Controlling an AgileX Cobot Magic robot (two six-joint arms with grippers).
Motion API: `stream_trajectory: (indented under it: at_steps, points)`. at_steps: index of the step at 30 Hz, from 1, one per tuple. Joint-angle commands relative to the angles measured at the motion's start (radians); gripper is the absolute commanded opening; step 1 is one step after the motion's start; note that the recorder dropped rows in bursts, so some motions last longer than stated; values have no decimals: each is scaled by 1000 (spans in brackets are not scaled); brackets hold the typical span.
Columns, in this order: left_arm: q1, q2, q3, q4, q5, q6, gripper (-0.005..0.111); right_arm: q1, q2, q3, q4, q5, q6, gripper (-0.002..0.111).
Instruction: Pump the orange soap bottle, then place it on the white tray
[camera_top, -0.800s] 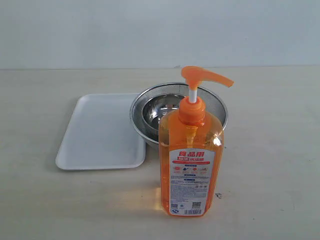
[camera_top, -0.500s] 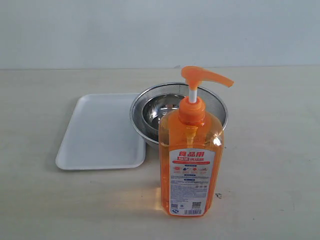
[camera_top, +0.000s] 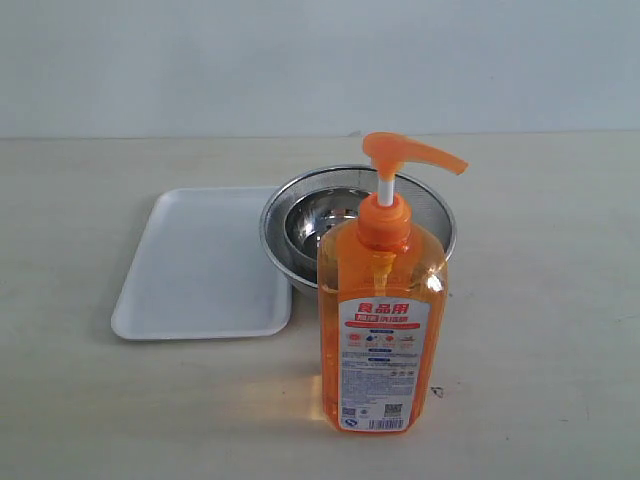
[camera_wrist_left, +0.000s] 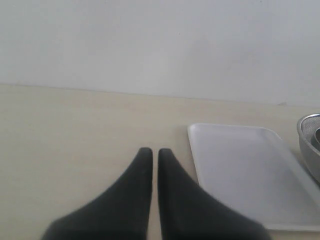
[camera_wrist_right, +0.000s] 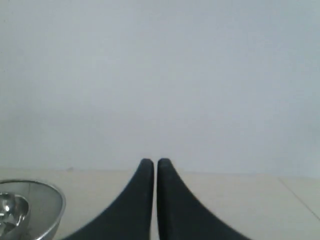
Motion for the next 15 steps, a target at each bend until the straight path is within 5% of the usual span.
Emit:
stream_trajectory:
  at_steps: [1,10,15]
  points:
    - [2,-4,-2,-4,-15,2,5,-2,-1,-92,-4,29,-11,0]
    - [2,-4,-2,-4,-15,2,5,-2,293,-363,-4,384,-19,0]
    - [2,-4,-2,-4,-15,2,5,-2,435,-383,6,387,-13,0]
